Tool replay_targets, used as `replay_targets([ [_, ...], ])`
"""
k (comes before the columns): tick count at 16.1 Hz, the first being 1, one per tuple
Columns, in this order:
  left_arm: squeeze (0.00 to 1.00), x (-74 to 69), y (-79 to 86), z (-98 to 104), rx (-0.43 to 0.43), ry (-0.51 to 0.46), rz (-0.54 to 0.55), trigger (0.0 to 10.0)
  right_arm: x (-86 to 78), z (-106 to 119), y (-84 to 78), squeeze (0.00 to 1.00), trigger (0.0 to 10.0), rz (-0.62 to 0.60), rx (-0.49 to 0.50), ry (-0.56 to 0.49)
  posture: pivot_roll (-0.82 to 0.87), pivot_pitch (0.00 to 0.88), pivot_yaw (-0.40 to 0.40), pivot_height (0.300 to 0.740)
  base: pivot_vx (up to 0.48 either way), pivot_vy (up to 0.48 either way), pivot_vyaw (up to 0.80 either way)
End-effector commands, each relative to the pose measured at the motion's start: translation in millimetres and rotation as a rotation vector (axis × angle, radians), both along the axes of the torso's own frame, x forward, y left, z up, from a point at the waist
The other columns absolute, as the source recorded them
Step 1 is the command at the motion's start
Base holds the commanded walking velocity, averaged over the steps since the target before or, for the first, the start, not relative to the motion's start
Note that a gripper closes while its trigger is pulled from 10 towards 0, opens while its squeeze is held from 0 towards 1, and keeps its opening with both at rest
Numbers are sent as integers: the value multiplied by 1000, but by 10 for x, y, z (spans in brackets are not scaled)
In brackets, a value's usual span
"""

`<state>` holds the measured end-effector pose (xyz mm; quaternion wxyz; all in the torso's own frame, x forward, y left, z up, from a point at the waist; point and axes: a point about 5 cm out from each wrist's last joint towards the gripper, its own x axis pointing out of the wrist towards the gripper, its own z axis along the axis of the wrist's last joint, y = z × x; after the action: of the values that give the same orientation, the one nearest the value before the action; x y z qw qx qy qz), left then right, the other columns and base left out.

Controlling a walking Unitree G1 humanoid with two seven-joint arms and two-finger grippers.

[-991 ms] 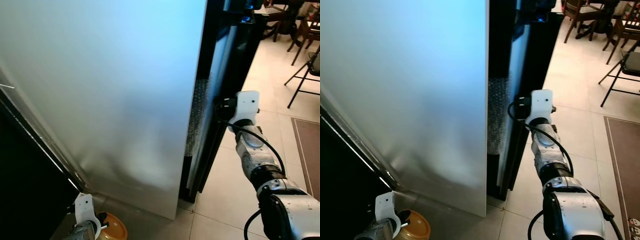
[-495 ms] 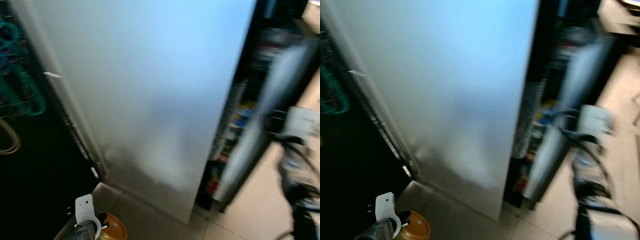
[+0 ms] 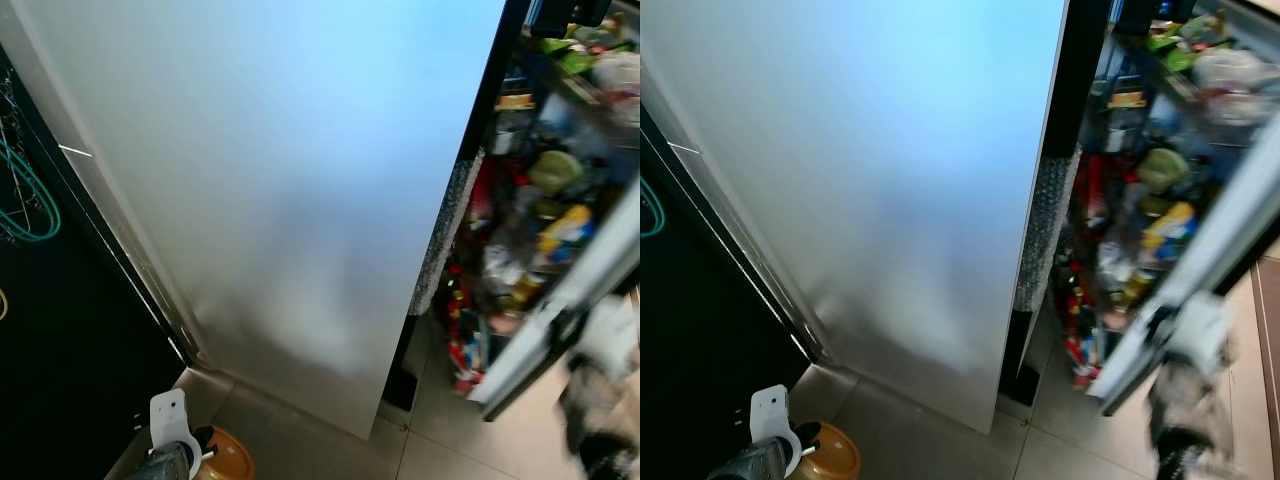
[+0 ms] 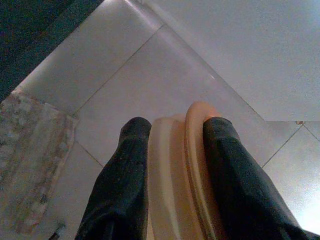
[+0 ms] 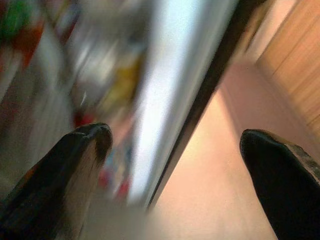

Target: Restocking fridge

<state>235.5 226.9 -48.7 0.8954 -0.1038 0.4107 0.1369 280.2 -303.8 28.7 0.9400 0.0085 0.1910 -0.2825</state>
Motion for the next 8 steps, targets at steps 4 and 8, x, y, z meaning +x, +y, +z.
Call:
replay_targets([
  [4,0,-43,14,-26,2,15,-1,10000,-656,-823,536,0,10000,187,194,382,-27,0,25,740,0,0,0],
  [8,0,-60,14,-37,-5,24,4,10000,-1062,-1110,784,0,10000,201,294,509,-28,0,33,740,0,0,0],
])
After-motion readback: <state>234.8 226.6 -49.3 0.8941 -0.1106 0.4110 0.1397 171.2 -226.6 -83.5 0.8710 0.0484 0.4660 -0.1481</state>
